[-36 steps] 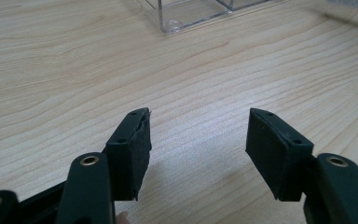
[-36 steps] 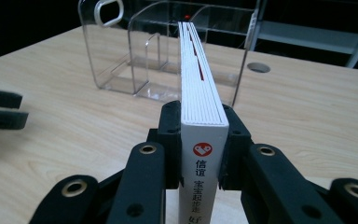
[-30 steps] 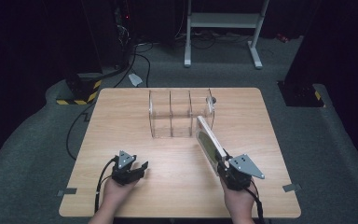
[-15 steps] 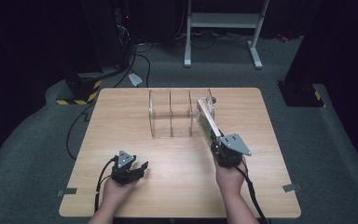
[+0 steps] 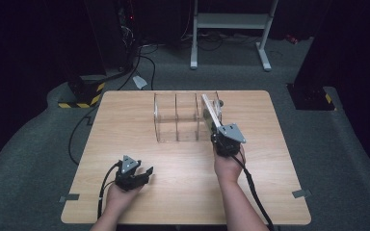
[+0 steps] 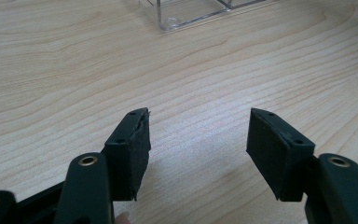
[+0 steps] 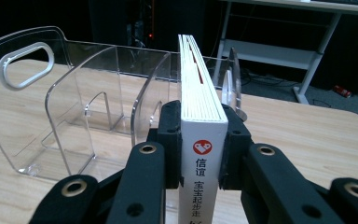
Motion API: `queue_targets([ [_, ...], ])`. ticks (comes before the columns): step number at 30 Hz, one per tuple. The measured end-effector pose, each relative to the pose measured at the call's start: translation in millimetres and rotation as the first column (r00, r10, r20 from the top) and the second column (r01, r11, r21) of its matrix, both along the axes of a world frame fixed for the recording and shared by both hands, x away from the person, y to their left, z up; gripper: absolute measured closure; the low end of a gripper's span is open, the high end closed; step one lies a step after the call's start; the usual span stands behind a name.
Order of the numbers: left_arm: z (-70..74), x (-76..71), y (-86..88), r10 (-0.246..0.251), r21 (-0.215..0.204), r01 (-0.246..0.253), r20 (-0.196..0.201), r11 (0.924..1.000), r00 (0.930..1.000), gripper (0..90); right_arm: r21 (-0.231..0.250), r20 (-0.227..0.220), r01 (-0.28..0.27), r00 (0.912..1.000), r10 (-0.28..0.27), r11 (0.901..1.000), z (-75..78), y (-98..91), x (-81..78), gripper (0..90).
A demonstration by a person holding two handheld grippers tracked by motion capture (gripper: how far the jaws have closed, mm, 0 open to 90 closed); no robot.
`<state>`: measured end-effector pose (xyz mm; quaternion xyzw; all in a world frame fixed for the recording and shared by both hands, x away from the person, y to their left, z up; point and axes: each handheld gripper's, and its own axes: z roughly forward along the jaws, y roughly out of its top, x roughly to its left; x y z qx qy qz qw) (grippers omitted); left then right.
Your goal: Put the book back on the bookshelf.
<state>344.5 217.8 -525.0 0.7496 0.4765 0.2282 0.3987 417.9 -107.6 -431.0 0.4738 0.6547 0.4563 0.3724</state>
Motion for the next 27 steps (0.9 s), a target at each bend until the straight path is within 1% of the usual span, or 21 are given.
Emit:
queue_targets([
  [7, 0.0, -0.6, -0.2, -0.002, -0.001, 0.002, 0.002, 1.0, 1.0, 39.6, -0.021, -0.006, 0.012, 0.9999, -0.012, 0.9997, -2.2, 13.2, 13.9, 75.3],
  [9, -0.1, -0.6, -0.5, -0.003, -0.002, 0.003, 0.003, 1.0, 1.0, 39.5, -0.029, -0.011, 0.016, 0.9998, -0.016, 0.9995, -3.8, 14.6, 16.6, 75.3],
  [10, -0.1, -0.6, -0.3, -0.004, -0.002, 0.004, 0.001, 1.0, 1.0, 39.6, -0.023, -0.015, 0.019, 0.9997, -0.02, 0.9996, -5.5, 14.8, 18.5, 75.3],
  [12, 0.0, -0.2, 0.1, -0.003, -0.002, 0.003, 0.0, 1.0, 1.0, 39.6, -0.026, -0.021, 0.026, 0.9994, -0.027, 0.9993, -7.9, 14.9, 20.8, 75.3],
  [15, 0.0, -0.5, 0.1, -0.003, -0.002, 0.003, -0.001, 1.0, 1.0, 39.6, -0.046, -0.023, 0.027, 0.9993, -0.028, 0.9986, -12.4, 15.9, 24.5, 75.3],
  [18, 0.0, -0.1, 0.1, -0.003, -0.002, 0.003, -0.002, 1.0, 1.0, 39.6, -0.038, -0.024, 0.041, 0.9989, -0.042, 0.9985, -14.7, 15.6, 27.2, 75.3],
  [20, -0.2, 0.1, 0.2, -0.001, -0.007, 0.001, -0.004, 1.0, 1.0, 39.6, -0.034, -0.014, 0.049, 0.9986, -0.05, 0.9982, -16.2, 15.4, 28.9, 75.3],
  [23, 0.0, 0.2, 0.4, -0.005, -0.002, 0.005, -0.003, 1.0, 1.0, 39.6, -0.038, -0.013, 0.051, 0.9986, -0.052, 0.998, -16.9, 15.9, 28.6, 75.2],
  [27, -0.1, 0.0, 0.1, -0.003, -0.003, 0.003, -0.002, 1.0, 1.0, 39.6, -0.028, -0.008, 0.057, 0.9983, -0.058, 0.998, -18.4, 14.7, 27.0, 75.1],
])
